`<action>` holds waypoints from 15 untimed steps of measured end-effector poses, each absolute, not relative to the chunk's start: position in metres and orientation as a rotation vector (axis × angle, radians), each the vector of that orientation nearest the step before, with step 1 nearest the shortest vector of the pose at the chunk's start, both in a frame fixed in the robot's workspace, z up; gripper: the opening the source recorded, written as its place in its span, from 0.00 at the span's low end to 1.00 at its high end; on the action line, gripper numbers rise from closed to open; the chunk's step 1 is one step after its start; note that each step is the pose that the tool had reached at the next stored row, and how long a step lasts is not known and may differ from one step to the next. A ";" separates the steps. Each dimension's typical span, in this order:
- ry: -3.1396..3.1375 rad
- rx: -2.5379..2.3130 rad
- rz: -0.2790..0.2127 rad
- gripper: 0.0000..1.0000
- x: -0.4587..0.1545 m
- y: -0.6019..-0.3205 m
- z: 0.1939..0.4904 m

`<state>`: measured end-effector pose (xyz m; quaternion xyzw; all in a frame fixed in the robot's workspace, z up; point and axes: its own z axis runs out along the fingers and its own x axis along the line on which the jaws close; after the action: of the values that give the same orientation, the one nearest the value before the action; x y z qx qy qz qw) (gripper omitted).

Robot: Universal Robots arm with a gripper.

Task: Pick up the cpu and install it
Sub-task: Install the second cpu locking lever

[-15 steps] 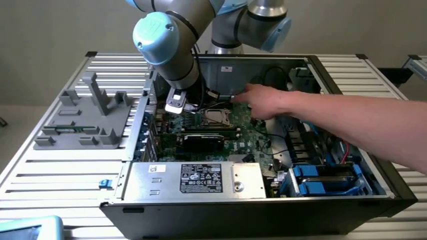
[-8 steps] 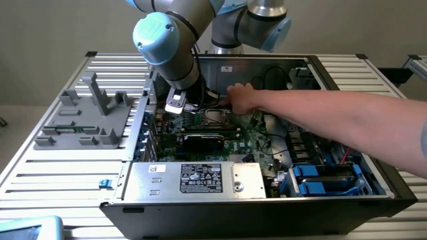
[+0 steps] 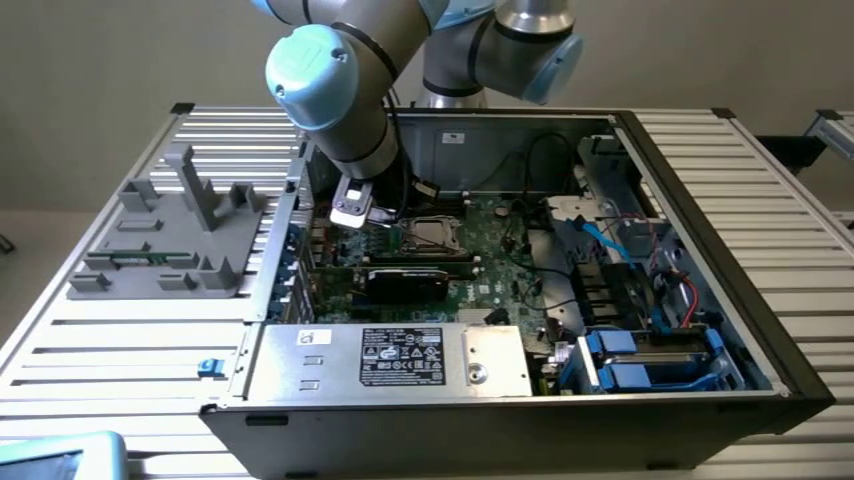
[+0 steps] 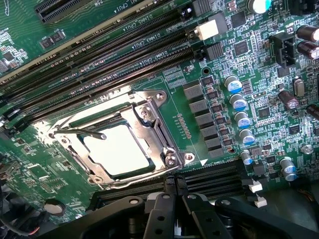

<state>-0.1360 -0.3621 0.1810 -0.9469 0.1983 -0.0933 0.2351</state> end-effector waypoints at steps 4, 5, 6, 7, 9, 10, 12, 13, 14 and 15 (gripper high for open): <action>0.544 -2.598 -0.256 0.12 -0.136 -0.362 0.181; 0.544 -2.598 -0.256 0.12 -0.136 -0.362 0.181; 0.544 -2.598 -0.256 0.12 -0.136 -0.362 0.181; 0.544 -2.598 -0.256 0.12 -0.136 -0.362 0.181; 0.544 -2.598 -0.256 0.12 -0.136 -0.362 0.181; 0.544 -2.598 -0.256 0.12 -0.136 -0.362 0.181; 0.544 -2.598 -0.256 0.12 -0.136 -0.362 0.181; 0.544 -2.598 -0.256 0.12 -0.136 -0.362 0.181; 0.544 -2.598 -0.256 0.12 -0.136 -0.362 0.182; 0.544 -2.598 -0.256 0.12 -0.136 -0.362 0.184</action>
<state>-0.1360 -0.3621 0.1836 -0.9469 0.1984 -0.0932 0.2350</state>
